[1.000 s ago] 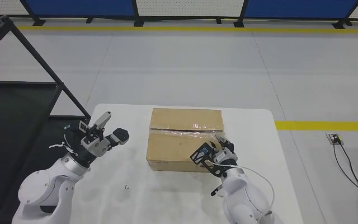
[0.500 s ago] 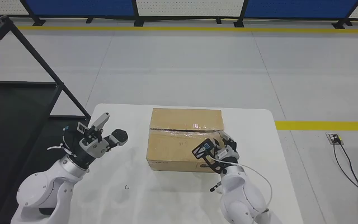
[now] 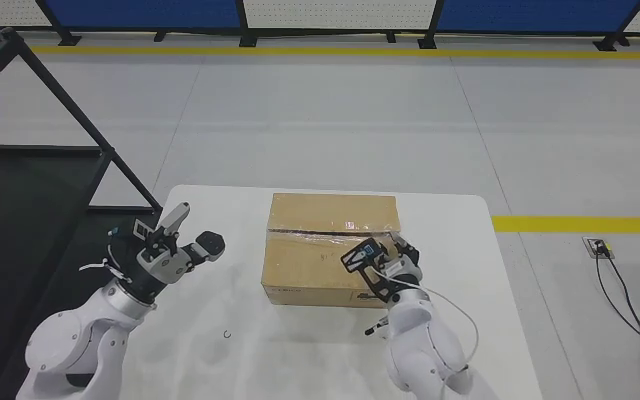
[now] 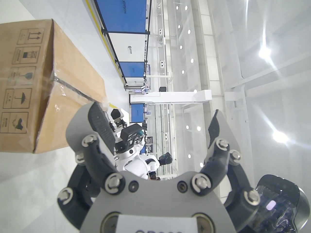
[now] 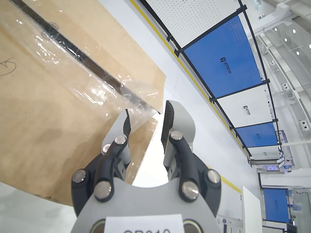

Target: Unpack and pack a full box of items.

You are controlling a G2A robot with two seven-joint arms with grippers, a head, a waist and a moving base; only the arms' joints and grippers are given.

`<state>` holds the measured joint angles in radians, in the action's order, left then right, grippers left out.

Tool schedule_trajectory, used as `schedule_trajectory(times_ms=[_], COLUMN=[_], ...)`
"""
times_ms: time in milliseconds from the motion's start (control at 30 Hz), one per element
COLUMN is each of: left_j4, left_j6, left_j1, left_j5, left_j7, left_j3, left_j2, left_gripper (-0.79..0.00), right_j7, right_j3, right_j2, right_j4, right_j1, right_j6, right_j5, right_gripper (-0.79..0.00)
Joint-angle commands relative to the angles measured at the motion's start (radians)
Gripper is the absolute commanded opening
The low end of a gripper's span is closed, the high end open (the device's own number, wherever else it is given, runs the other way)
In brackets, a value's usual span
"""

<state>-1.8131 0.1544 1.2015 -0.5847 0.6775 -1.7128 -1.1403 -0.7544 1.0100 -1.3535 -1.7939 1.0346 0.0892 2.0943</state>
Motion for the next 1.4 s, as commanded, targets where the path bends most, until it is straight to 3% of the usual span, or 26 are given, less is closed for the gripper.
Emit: schedule_trajectory(times_ms=[0, 333, 400, 567, 867, 1100, 1367], left_j4=[-0.001, -0.001, -0.001, 0.000, 0.010, 0.019, 0.054], left_j6=[-0.001, -0.004, -0.005, -0.003, 0.002, 0.013, 0.020], left_j1=[0.002, 0.004, 0.004, 0.004, -0.010, -0.043, -0.087], left_j5=[-0.002, -0.007, -0.008, -0.008, -0.003, 0.055, 0.070], left_j7=[-0.001, -0.003, -0.004, -0.008, -0.024, -0.062, -0.072], left_j3=[-0.001, 0.001, 0.001, 0.002, 0.023, 0.080, 0.139], left_j2=[0.001, 0.007, 0.008, 0.011, 0.015, 0.015, 0.014], left_gripper=[0.000, 0.000, 0.000, 0.000, 0.000, 0.000, 0.000], right_j7=[-0.004, -0.023, -0.022, -0.023, -0.012, 0.120, 0.244], right_j3=[0.005, 0.054, 0.066, 0.103, 0.161, 0.212, 0.217], right_j2=[-0.006, -0.029, -0.033, -0.039, -0.047, -0.047, -0.052], right_j4=[0.000, -0.006, -0.011, -0.030, -0.066, -0.089, -0.105], right_j1=[-0.003, -0.005, -0.004, 0.007, 0.036, 0.068, 0.082], right_j6=[0.030, 0.087, 0.090, 0.105, 0.107, 0.023, 0.012], right_j5=[-0.009, -0.130, -0.162, -0.230, -0.328, -0.473, -0.540], right_gripper=[-0.462, -0.483, -0.526, -0.785, -0.785, -0.785, -0.785])
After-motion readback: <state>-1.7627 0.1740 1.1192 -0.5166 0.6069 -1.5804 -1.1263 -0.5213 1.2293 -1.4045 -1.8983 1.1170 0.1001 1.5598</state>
